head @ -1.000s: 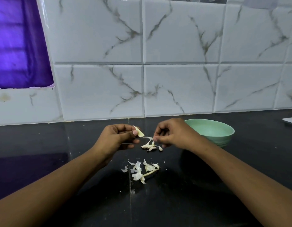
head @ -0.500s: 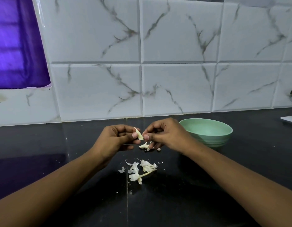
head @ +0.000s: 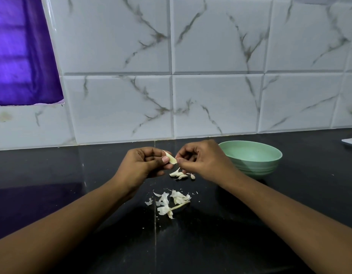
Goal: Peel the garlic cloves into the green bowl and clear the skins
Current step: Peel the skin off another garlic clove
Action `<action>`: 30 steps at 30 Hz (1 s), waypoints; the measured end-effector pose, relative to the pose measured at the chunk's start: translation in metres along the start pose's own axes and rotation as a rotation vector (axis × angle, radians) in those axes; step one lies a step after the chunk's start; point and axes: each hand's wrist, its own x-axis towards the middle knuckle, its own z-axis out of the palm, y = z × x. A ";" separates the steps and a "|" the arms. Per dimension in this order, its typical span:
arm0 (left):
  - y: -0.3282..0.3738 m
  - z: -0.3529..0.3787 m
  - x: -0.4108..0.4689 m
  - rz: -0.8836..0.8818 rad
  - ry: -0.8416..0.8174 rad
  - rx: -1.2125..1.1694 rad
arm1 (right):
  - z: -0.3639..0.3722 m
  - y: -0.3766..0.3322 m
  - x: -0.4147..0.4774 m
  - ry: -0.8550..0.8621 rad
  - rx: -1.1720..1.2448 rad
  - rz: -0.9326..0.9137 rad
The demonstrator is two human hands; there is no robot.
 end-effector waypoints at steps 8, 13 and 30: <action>0.003 0.005 -0.001 0.057 0.025 -0.054 | 0.008 -0.001 0.000 0.216 -0.126 -0.168; 0.004 0.005 -0.001 0.081 -0.010 -0.053 | 0.008 0.001 0.000 0.192 -0.063 -0.159; 0.004 0.006 -0.003 0.156 0.034 -0.057 | 0.001 0.003 0.001 0.181 0.039 -0.162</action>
